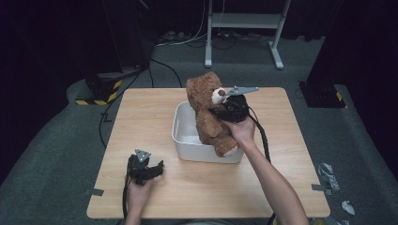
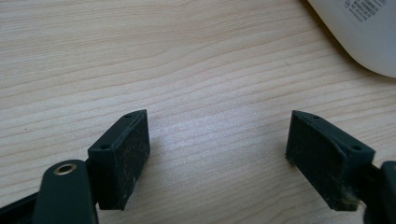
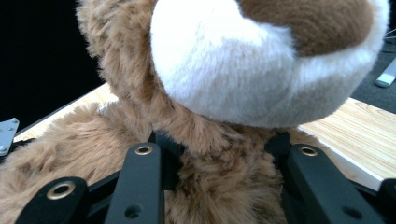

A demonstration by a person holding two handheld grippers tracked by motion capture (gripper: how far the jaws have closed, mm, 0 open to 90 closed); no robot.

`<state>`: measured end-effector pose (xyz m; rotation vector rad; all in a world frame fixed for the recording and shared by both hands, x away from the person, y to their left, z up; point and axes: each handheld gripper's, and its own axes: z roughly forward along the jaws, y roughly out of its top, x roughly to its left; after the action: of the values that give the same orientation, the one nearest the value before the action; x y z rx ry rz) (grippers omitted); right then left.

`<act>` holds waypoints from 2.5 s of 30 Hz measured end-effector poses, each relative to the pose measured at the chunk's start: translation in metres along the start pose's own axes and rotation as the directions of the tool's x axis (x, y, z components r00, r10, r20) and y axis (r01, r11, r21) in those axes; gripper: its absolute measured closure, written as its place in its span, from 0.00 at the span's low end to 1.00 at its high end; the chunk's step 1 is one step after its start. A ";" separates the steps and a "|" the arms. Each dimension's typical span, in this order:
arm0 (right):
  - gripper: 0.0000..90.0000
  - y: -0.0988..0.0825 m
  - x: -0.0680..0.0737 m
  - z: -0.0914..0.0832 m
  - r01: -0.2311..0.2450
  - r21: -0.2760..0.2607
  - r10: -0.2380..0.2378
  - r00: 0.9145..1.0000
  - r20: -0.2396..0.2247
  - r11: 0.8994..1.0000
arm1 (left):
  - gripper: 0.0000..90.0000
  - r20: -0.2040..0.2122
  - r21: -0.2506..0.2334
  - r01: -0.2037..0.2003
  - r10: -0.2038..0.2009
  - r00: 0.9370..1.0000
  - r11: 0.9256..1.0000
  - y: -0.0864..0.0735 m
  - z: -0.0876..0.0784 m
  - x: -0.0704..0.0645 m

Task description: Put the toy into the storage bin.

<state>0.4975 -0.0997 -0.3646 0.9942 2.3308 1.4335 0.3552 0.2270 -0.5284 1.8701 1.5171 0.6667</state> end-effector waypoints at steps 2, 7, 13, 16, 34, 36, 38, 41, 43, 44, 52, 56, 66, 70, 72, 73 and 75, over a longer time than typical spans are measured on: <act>0.69 0.000 0.000 0.001 0.007 0.004 -0.007 1.000 0.002 1.000 | 0.24 0.000 0.000 0.000 0.000 1.000 1.000 0.000 0.000 0.000; 0.68 -0.001 0.000 0.003 0.008 0.027 -0.008 1.000 -0.005 1.000 | 0.24 0.000 0.000 -0.001 0.001 1.000 1.000 0.000 0.000 0.000; 0.67 0.000 -0.001 0.003 0.014 0.047 -0.014 1.000 -0.008 0.999 | 0.24 0.000 0.000 0.000 0.000 1.000 1.000 0.000 0.000 0.000; 0.66 0.001 -0.001 0.003 0.014 0.057 -0.013 1.000 -0.012 0.998 | 0.24 0.000 0.000 0.000 0.000 1.000 1.000 0.000 0.000 0.000; 0.62 0.003 -0.002 0.012 0.030 0.130 -0.026 0.999 -0.038 0.991 | 0.24 0.000 0.002 -0.001 0.001 1.000 1.000 0.000 0.000 0.000; 0.61 0.004 -0.003 0.012 0.030 0.133 -0.025 0.999 -0.038 0.991 | 0.24 0.000 0.002 -0.001 0.001 1.000 1.000 0.000 0.000 0.000; 0.60 0.004 -0.003 0.012 0.026 0.135 -0.021 0.999 -0.038 0.990 | 0.24 0.000 0.002 -0.001 0.001 1.000 1.000 0.000 0.000 0.000; 0.57 0.003 -0.004 0.012 0.019 0.137 -0.013 0.999 -0.042 0.990 | 0.24 0.000 0.002 0.000 0.000 1.000 1.000 0.000 0.000 0.000; 0.55 0.003 -0.005 0.012 0.005 0.141 0.001 0.999 -0.047 0.990 | 0.24 0.000 0.002 -0.001 0.001 1.000 1.000 0.000 0.000 0.000; 0.54 0.003 -0.005 0.012 0.004 0.142 0.003 0.999 -0.047 0.990 | 0.24 0.000 0.002 0.000 0.000 1.000 1.000 0.000 0.000 0.000; 0.45 0.003 -0.010 0.007 -0.019 0.141 0.027 0.998 -0.055 0.990 | 0.24 0.000 0.002 -0.001 0.001 1.000 1.000 0.000 0.000 0.000; 0.44 0.005 -0.010 0.002 -0.020 0.126 0.027 0.998 -0.055 0.992 | 0.24 0.000 0.002 -0.001 0.001 1.000 1.000 0.000 0.000 0.000; 0.40 0.007 -0.010 -0.012 -0.017 0.066 0.021 0.997 -0.070 0.998 | 0.24 0.000 0.001 -0.001 0.001 1.000 1.000 0.000 0.000 0.000; 0.41 0.009 -0.008 -0.016 -0.003 0.049 0.006 0.998 -0.057 0.999 | 0.24 0.000 0.002 -0.001 0.001 1.000 1.000 0.000 0.000 0.000; 0.41 0.007 -0.008 -0.016 -0.009 0.047 0.011 0.998 -0.055 0.999 | 0.24 0.000 0.001 0.000 0.000 1.000 1.000 0.000 0.000 0.000; 0.41 0.007 -0.009 -0.017 -0.008 0.046 0.011 0.998 -0.055 0.999 | 0.24 0.000 0.002 -0.001 0.001 1.000 1.000 0.000 0.000 0.000; 0.41 0.005 -0.010 -0.019 -0.014 0.040 0.016 0.998 -0.056 0.999 | 0.24 0.000 0.002 0.000 0.000 1.000 1.000 0.000 0.000 0.000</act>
<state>0.4976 -0.1179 -0.3528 0.9967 2.4049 1.4444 0.3552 0.2270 -0.5282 1.8716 1.5178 0.6658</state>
